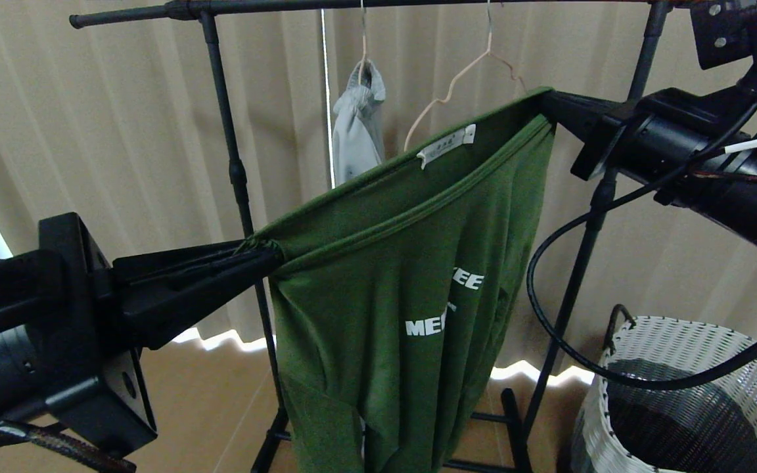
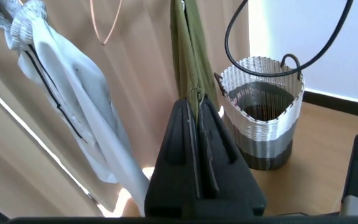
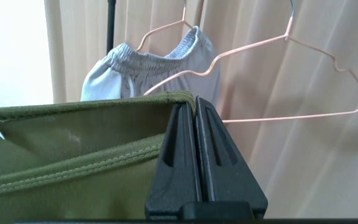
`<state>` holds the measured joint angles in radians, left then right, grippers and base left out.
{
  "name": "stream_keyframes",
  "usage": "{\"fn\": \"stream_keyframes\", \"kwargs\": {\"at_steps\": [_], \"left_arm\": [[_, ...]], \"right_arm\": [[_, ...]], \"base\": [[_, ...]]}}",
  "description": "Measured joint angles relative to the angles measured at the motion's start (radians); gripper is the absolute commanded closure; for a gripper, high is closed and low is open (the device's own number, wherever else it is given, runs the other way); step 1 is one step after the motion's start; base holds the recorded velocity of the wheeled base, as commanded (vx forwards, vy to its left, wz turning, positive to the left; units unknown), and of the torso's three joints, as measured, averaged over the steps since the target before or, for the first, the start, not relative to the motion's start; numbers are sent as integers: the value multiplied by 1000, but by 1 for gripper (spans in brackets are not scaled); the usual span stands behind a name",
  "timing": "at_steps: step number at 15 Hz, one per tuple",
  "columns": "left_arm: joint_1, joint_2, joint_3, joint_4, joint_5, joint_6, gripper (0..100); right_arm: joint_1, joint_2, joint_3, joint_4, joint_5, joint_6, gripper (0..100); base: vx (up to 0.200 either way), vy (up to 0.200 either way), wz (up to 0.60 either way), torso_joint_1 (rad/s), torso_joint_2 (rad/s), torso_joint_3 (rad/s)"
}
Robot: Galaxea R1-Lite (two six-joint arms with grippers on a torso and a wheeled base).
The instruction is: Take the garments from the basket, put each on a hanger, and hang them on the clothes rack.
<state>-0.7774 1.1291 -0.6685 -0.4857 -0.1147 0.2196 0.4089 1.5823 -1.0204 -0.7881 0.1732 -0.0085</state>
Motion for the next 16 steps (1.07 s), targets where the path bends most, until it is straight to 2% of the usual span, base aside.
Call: {"fn": "stream_keyframes", "kwargs": {"at_steps": [5, 8, 11, 16], "left_arm": [[14, 10, -29, 0, 3, 6, 100], [100, 81, -124, 1, 6, 8, 100], [180, 209, -266, 1, 19, 7, 100], [210, 387, -440, -6, 169, -3, 100]], "right_arm": [[0, -13, 6, 4, -7, -3, 100], [-7, -62, 19, 44, -7, -6, 100], [-21, -147, 61, 114, -7, -6, 100], [-21, -320, 189, 261, -5, -17, 100]], "base": [[0, 0, 0, 0, 0, 0], [0, 0, 0, 0, 0, 0], [0, 0, 0, 0, 0, 0], [0, 0, 0, 0, 0, 0]]}}
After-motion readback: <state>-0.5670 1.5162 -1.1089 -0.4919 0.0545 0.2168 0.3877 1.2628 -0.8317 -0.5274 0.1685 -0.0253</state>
